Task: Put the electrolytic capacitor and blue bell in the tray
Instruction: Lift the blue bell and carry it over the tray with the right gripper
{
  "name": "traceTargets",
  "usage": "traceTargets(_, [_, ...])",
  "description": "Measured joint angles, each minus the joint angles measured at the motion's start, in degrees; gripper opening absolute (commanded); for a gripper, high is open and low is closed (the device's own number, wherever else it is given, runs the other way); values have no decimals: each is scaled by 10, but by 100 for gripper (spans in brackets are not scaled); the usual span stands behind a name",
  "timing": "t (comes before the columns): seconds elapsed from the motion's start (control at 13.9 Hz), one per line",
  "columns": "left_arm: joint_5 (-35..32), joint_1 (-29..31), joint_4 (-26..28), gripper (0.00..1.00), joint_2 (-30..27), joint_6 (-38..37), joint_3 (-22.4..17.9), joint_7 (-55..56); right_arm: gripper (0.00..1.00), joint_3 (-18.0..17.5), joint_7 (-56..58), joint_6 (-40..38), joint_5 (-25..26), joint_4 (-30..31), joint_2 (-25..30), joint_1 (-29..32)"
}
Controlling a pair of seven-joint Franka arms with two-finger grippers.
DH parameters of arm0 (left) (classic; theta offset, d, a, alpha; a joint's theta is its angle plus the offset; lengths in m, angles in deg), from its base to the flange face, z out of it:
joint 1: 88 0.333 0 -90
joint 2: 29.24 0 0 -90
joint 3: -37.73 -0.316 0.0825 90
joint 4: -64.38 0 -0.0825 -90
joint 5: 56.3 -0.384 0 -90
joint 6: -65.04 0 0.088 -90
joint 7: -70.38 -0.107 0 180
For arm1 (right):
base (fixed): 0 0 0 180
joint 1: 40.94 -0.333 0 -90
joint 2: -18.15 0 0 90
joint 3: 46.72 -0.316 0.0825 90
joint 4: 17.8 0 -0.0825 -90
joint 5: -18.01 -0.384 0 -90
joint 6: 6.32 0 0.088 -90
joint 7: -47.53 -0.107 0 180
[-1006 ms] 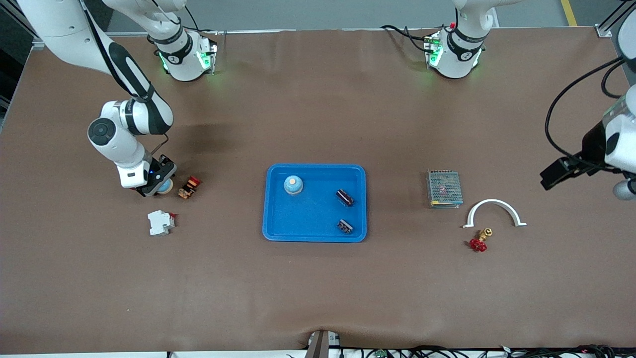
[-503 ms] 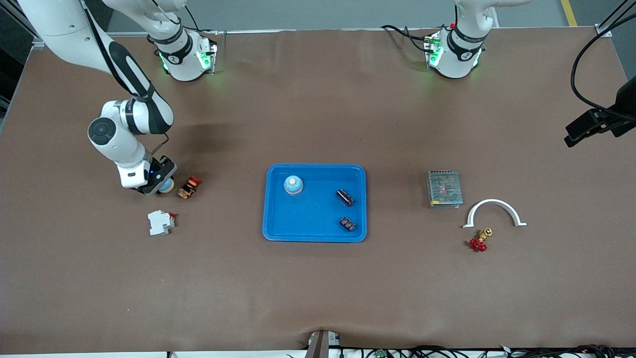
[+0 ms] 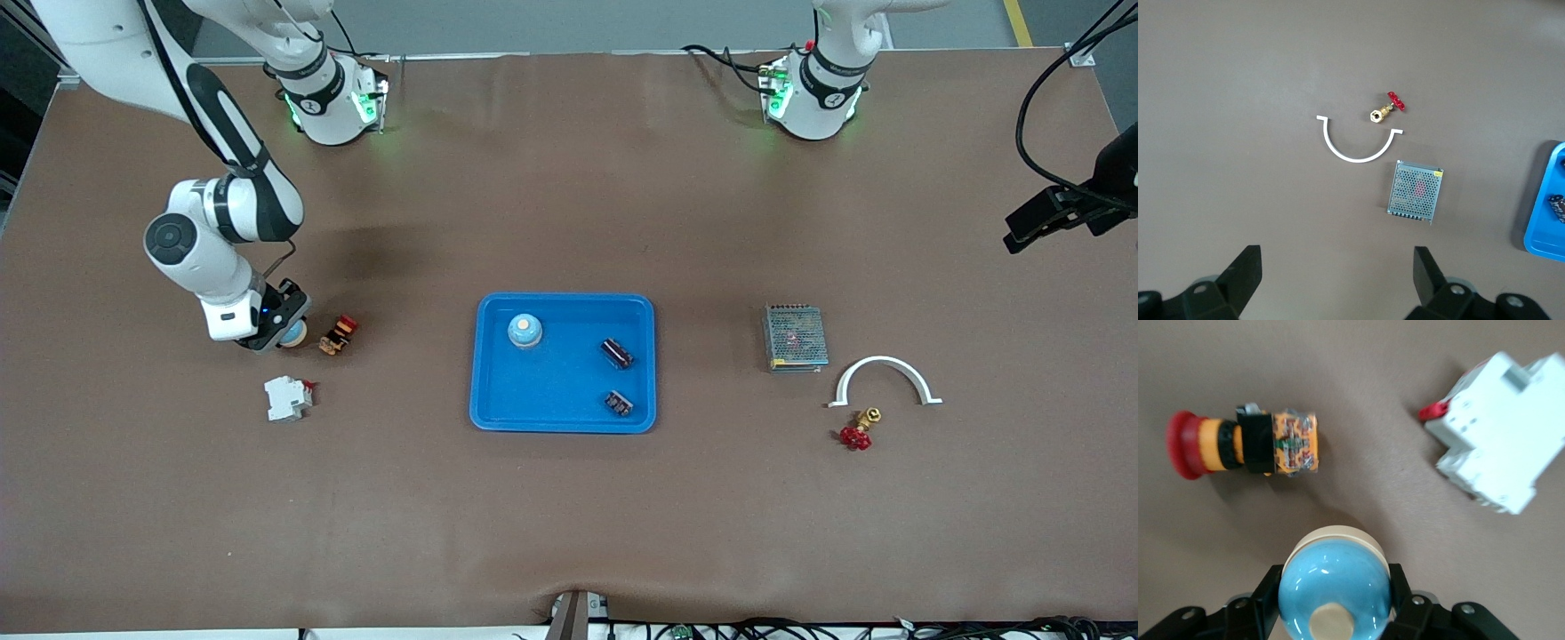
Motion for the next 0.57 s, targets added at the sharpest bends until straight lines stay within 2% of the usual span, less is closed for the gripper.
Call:
traceTargets(0.14, [0,0,0,100,0,-5,2,0,43,-15,-4,-101,-21,-52,27,-1])
traceTargets(0.36, [10,-2,2,100,0,-8,8,0,43,-26,-50,-268,-54,-175,41,-30])
traceTargets(0.57, [20,-5,4,100,2,-10,23,0,43,-30,-183,-346,-58,-281,33,-102])
